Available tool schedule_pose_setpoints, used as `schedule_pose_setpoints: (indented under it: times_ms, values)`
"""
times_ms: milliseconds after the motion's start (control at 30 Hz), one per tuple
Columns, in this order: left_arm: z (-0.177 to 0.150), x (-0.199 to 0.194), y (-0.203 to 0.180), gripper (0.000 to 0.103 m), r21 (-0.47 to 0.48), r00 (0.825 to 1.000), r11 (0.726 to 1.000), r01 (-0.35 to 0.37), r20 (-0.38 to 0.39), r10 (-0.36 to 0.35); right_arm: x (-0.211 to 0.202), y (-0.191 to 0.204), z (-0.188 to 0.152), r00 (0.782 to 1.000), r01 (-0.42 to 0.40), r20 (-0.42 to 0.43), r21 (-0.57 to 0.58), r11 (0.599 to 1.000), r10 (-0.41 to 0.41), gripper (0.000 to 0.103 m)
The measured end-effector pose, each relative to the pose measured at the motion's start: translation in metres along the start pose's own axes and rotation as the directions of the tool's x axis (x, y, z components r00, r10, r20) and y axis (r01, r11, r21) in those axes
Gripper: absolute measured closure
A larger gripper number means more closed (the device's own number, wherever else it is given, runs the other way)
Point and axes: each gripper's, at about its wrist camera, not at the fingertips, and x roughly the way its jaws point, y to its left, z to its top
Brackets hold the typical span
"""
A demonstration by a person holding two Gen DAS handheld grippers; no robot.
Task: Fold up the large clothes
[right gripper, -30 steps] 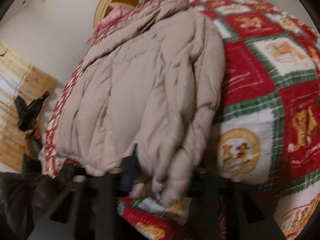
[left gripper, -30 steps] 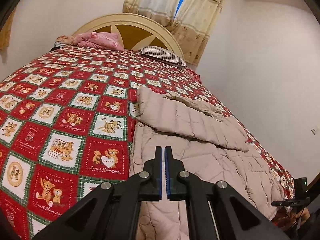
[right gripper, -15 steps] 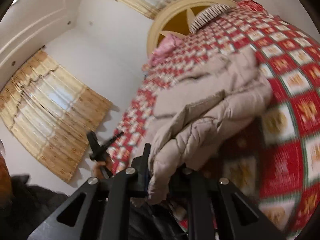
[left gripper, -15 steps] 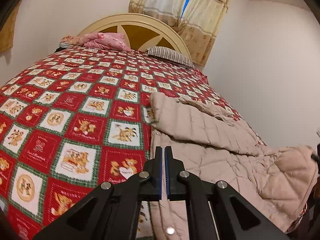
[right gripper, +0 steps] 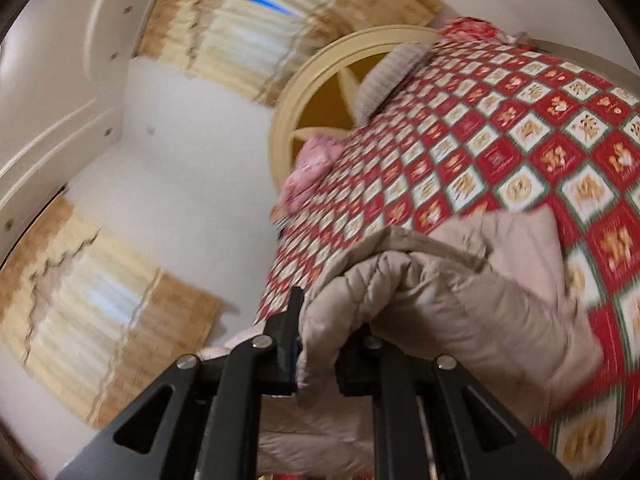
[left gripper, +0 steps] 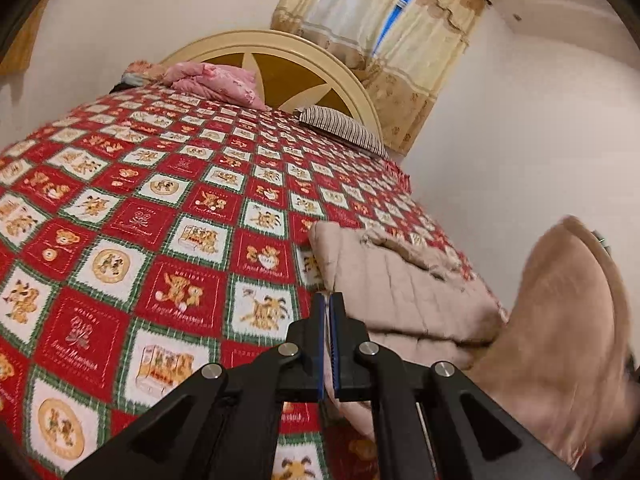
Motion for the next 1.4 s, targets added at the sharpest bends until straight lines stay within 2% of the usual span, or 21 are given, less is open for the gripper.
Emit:
schedule_pose_setpoints:
  times_ms: [200, 300, 367, 467, 567, 633, 733, 800, 867, 933, 967, 1000, 1033, 1067, 1100, 1167, 1200, 1233, 1267, 1367, 1400]
  values:
    - [0.031, 0.032, -0.013, 0.101, 0.020, 1.000, 1.000, 0.003, 0.020, -0.003, 0.069, -0.073, 0.051, 0.984, 0.143, 0.094, 0.077, 0.987, -0.150, 0.088]
    - [0.045, 0.052, -0.035, 0.101, 0.077, 0.999, 0.997, 0.007, 0.037, -0.010, 0.097, -0.117, 0.054, 0.966, 0.227, 0.103, 0.115, 0.967, -0.239, 0.088]
    - [0.055, 0.074, -0.060, 0.101, 0.127, 0.999, 0.991, 0.042, 0.028, -0.045, 0.110, -0.143, 0.047, 0.948, 0.288, 0.098, 0.131, 0.948, -0.302, 0.088]
    - [0.067, 0.119, -0.105, 0.101, 0.208, 0.995, 0.973, 0.102, -0.018, -0.100, 0.118, -0.154, 0.036, 0.926, 0.356, 0.114, 0.062, 0.933, -0.361, 0.088]
    - [0.077, 0.170, -0.141, 0.101, 0.253, 0.994, 0.962, 0.103, -0.065, -0.089, 0.118, -0.153, 0.030, 0.919, 0.369, 0.136, 0.027, 0.929, -0.369, 0.087]
    - [0.081, 0.209, -0.162, 0.101, 0.264, 0.991, 0.960, 0.089, -0.117, -0.060, 0.115, -0.144, 0.032, 0.926, 0.362, 0.107, 0.021, 0.932, -0.362, 0.082]
    - [0.080, 0.251, -0.178, 0.101, 0.304, 0.983, 0.949, 0.087, -0.182, -0.032, 0.088, -0.118, 0.042, 0.961, 0.250, 0.118, 0.006, 0.968, -0.249, 0.062]
    - [0.075, 0.268, -0.182, 0.101, 0.352, 0.983, 0.934, 0.058, -0.181, 0.007, 0.060, -0.096, 0.042, 0.954, 0.230, 0.206, -0.042, 0.972, -0.217, 0.025]
    - [0.071, 0.288, -0.176, 0.101, 0.359, 0.983, 0.933, 0.009, -0.176, 0.058, 0.027, -0.069, 0.036, 0.929, 0.236, 0.319, -0.118, 0.965, -0.188, 0.011]
    - [0.068, 0.306, -0.167, 0.101, 0.305, 0.976, 0.952, -0.014, -0.201, 0.079, 0.022, -0.047, 0.032, 0.930, 0.272, 0.309, -0.214, 0.938, -0.199, 0.013]
    - [0.066, 0.315, -0.161, 0.101, 0.267, 0.972, 0.963, -0.022, -0.218, 0.083, 0.034, -0.036, 0.030, 0.926, 0.345, 0.261, -0.288, 0.893, -0.273, 0.026]
    - [0.063, 0.321, -0.155, 0.101, 0.234, 0.968, 0.972, -0.034, -0.235, 0.091, 0.053, -0.027, 0.025, 0.892, 0.451, 0.231, -0.379, 0.808, -0.389, 0.049]
    - [0.060, 0.327, -0.149, 0.101, 0.205, 0.964, 0.978, -0.041, -0.251, 0.093, 0.072, -0.022, 0.019, 0.841, 0.537, 0.223, -0.463, 0.706, -0.494, 0.059]
    - [0.057, 0.332, -0.144, 0.101, 0.190, 0.962, 0.981, -0.040, -0.259, 0.090, 0.094, -0.023, 0.011, 0.813, 0.560, 0.202, -0.527, 0.639, -0.546, 0.070]
    - [0.054, 0.336, -0.145, 0.101, 0.189, 0.961, 0.981, -0.043, -0.261, 0.092, 0.106, -0.029, 0.008, 0.818, 0.545, 0.173, -0.539, 0.642, -0.549, 0.071]
    - [0.047, 0.341, -0.145, 0.101, 0.201, 0.963, 0.979, -0.044, -0.252, 0.095, 0.131, -0.048, 0.002, 0.835, 0.508, 0.100, -0.522, 0.686, -0.542, 0.071]
    - [0.044, 0.343, -0.145, 0.101, 0.207, 0.964, 0.977, -0.041, -0.249, 0.094, 0.145, -0.060, -0.003, 0.823, 0.514, 0.082, -0.527, 0.677, -0.562, 0.072]
    - [0.041, 0.345, -0.143, 0.101, 0.206, 0.964, 0.978, -0.032, -0.253, 0.085, 0.157, -0.073, -0.010, 0.797, 0.542, 0.084, -0.534, 0.649, -0.598, 0.073]
    - [0.040, 0.348, -0.140, 0.101, 0.192, 0.965, 0.981, -0.010, -0.256, 0.060, 0.162, -0.085, -0.016, 0.789, 0.552, 0.087, -0.535, 0.639, -0.608, 0.072]
    - [0.039, 0.353, -0.132, 0.101, 0.141, 0.967, 0.989, 0.042, -0.254, -0.005, 0.149, -0.104, -0.019, 0.837, 0.524, 0.126, -0.466, 0.713, -0.533, 0.073]
    - [0.038, 0.355, -0.128, 0.101, 0.119, 0.967, 0.991, 0.057, -0.253, -0.026, 0.146, -0.107, -0.018, 0.843, 0.519, 0.127, -0.450, 0.727, -0.523, 0.073]
